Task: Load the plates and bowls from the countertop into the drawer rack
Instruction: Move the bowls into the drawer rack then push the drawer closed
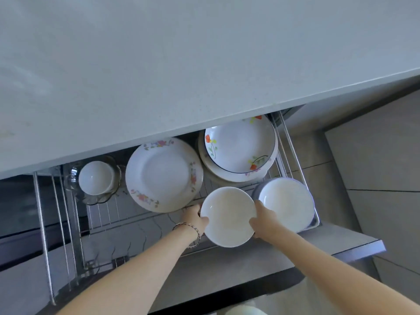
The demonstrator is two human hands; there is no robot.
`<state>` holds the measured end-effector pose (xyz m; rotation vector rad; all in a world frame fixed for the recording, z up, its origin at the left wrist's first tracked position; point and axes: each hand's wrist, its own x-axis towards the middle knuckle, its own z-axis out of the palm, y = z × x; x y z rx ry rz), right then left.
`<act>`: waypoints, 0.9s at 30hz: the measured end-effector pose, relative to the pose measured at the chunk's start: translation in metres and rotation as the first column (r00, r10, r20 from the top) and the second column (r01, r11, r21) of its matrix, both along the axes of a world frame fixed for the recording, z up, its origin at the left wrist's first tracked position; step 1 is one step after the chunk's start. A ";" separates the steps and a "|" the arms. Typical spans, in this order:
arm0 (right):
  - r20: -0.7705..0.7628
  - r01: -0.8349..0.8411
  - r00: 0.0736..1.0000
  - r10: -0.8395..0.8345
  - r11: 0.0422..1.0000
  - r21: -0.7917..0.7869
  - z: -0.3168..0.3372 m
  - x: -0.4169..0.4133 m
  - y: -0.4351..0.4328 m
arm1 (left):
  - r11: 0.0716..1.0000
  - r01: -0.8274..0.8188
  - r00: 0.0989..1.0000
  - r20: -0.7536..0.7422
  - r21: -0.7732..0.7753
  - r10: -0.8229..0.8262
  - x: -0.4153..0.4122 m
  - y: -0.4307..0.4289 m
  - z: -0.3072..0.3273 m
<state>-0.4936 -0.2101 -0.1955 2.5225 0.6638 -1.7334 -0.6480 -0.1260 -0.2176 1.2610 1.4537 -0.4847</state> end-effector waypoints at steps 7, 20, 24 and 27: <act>0.152 -0.152 0.976 0.153 0.988 -0.017 -0.018 -0.011 -0.011 | 0.999 0.028 0.997 -0.071 -0.041 -0.031 0.001 -0.010 -0.023; 0.467 -0.792 0.559 0.685 0.608 0.056 -0.034 0.011 0.029 | 0.998 0.032 0.999 0.007 -0.057 -0.032 0.001 -0.013 -0.028; 0.464 -0.834 0.499 0.732 0.550 0.028 -0.050 0.017 0.039 | 0.995 0.071 0.994 0.092 -0.067 -0.064 -0.004 -0.015 -0.024; 0.491 -0.842 0.481 0.726 0.539 0.029 -0.053 0.020 0.038 | 0.994 0.066 0.995 0.085 -0.088 -0.058 -0.003 -0.016 -0.022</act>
